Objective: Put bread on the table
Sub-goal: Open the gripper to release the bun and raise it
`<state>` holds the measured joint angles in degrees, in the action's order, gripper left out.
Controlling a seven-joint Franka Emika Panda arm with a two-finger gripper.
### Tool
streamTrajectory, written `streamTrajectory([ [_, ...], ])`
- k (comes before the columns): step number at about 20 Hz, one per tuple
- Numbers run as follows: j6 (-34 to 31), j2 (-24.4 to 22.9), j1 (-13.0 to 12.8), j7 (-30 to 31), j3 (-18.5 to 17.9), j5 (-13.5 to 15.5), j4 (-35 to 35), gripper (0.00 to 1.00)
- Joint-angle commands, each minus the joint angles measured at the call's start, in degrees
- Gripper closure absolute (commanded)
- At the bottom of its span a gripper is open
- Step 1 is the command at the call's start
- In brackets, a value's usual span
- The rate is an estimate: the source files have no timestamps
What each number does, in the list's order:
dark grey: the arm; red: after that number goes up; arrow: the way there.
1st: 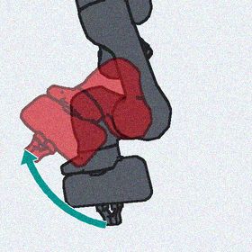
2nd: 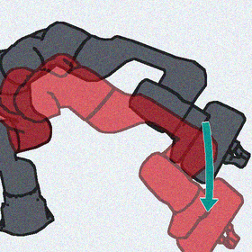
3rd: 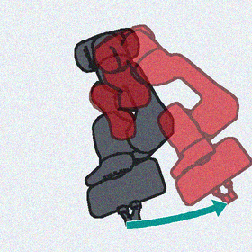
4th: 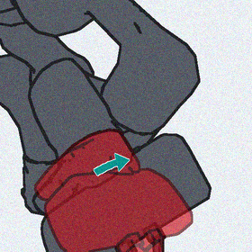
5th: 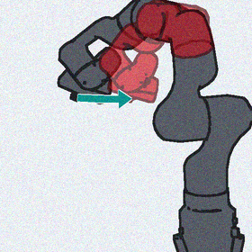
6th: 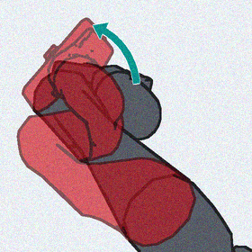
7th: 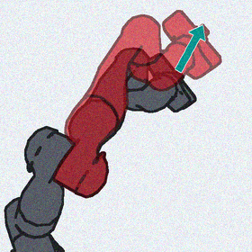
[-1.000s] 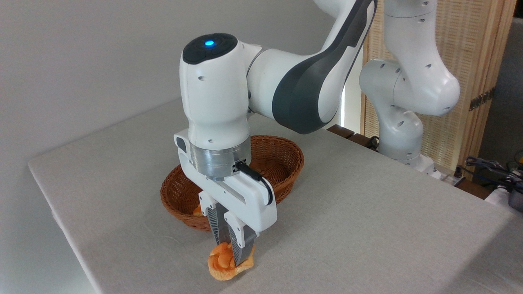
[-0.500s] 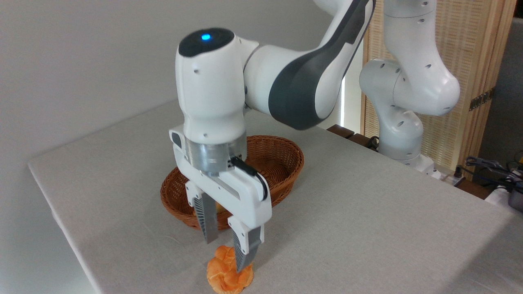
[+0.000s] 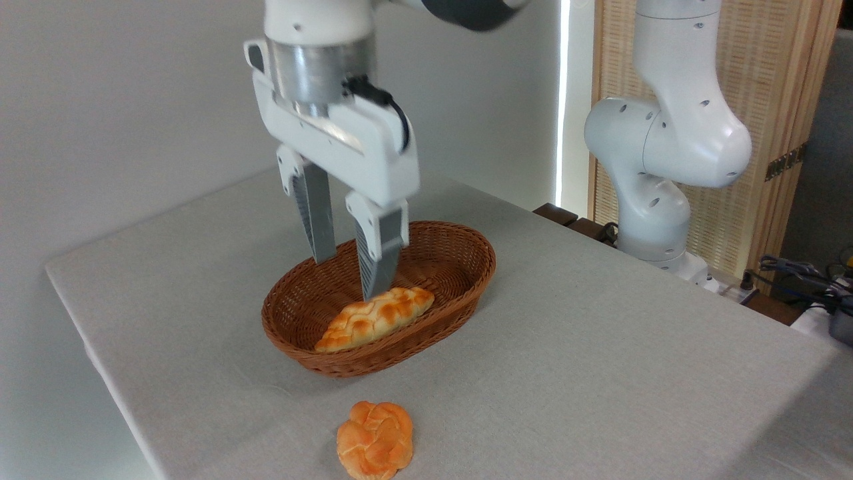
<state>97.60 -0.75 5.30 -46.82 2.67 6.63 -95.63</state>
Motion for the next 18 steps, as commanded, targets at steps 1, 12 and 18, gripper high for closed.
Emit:
streamTrajectory([
  [1,-4.9,-0.3,1.9,1.9,4.3,-1.3,2.3,0.0],
  [12,-6.5,-0.9,-5.1,1.6,0.4,-4.9,3.7,0.0],
  [18,-6.7,-0.8,-5.1,1.5,-0.3,-8.6,3.8,0.0],
])
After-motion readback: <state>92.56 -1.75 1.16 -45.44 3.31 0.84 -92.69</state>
